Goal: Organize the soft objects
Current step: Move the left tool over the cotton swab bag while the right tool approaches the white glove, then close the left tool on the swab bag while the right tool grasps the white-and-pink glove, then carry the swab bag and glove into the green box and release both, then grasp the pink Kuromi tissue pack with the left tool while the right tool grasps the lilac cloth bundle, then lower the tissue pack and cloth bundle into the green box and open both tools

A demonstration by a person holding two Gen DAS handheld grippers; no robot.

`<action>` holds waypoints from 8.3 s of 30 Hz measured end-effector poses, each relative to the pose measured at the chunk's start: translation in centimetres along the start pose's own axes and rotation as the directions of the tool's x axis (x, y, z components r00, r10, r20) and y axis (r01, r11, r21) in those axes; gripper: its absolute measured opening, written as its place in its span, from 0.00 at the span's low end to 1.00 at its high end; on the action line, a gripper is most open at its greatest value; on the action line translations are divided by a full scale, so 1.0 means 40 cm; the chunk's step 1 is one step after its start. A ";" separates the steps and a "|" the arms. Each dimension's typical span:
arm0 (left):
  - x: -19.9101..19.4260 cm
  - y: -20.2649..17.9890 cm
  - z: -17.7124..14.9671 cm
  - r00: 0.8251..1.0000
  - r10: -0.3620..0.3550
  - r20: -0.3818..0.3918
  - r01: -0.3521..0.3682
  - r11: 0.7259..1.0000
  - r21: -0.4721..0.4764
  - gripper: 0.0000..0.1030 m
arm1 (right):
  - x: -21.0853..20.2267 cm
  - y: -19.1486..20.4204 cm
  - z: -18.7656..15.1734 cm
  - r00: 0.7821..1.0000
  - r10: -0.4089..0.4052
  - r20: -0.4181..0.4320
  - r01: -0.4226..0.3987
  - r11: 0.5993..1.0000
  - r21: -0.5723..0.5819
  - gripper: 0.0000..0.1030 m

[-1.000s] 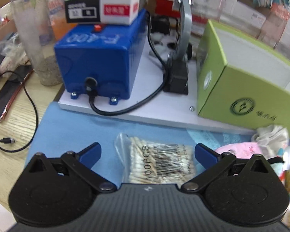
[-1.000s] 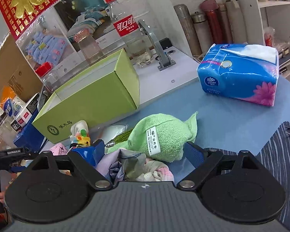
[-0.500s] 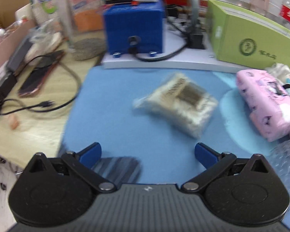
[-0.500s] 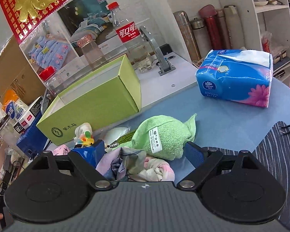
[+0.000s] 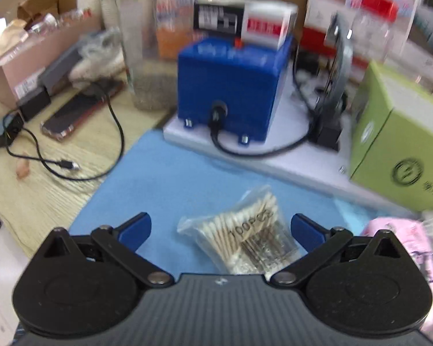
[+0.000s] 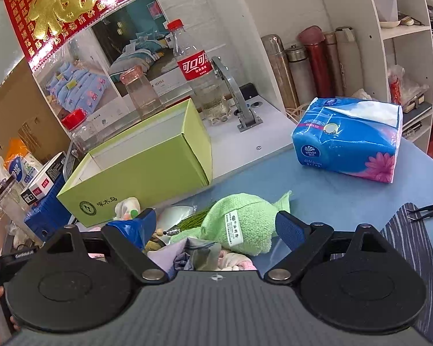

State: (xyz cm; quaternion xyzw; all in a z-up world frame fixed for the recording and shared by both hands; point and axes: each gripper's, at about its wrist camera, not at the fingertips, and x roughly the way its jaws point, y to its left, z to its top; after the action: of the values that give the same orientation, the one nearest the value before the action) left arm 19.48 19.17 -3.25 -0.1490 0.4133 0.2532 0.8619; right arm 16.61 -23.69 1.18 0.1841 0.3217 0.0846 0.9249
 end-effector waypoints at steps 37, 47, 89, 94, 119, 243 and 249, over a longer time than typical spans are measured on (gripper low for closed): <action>-0.029 0.087 -0.088 0.996 -0.036 0.078 0.027 0.993 0.111 0.99 | 0.075 0.105 0.017 0.989 0.009 -0.148 -0.040 0.977 -0.211 0.74; -0.025 0.086 -0.084 0.997 -0.040 0.073 0.032 0.993 0.115 0.99 | -0.068 -0.096 -0.023 0.966 -0.192 -0.171 0.164 0.973 -0.161 0.74; -0.020 0.085 -0.091 0.989 -0.083 0.119 0.063 0.985 0.162 0.99 | 0.008 -0.162 -0.105 0.977 -0.211 -0.022 0.193 0.925 -0.328 0.77; -0.020 0.088 -0.093 0.987 -0.105 0.122 0.082 0.980 0.183 0.99 | 0.009 -0.148 -0.118 0.974 -0.226 0.007 0.215 0.918 -0.334 0.73; -0.214 -0.098 0.210 0.834 -0.512 0.206 0.456 0.849 0.267 0.42 | 0.104 0.144 0.199 0.978 0.152 0.140 -0.080 0.902 -0.423 0.25; -0.131 0.209 -0.058 0.916 -0.402 -0.002 0.392 0.892 0.224 0.60 | -0.097 -0.021 -0.150 0.998 0.000 0.061 0.020 0.949 -0.314 0.26; -0.221 0.135 0.042 0.868 -0.489 0.084 0.449 0.846 0.287 0.60 | -0.101 0.071 0.023 0.974 0.125 0.188 -0.037 0.910 -0.414 0.26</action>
State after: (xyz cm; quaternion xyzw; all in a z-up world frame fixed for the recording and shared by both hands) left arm 12.82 21.64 4.49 -0.1121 0.3259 -0.0108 0.9387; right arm 13.93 -22.47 5.26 0.0083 0.1896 0.1684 0.9673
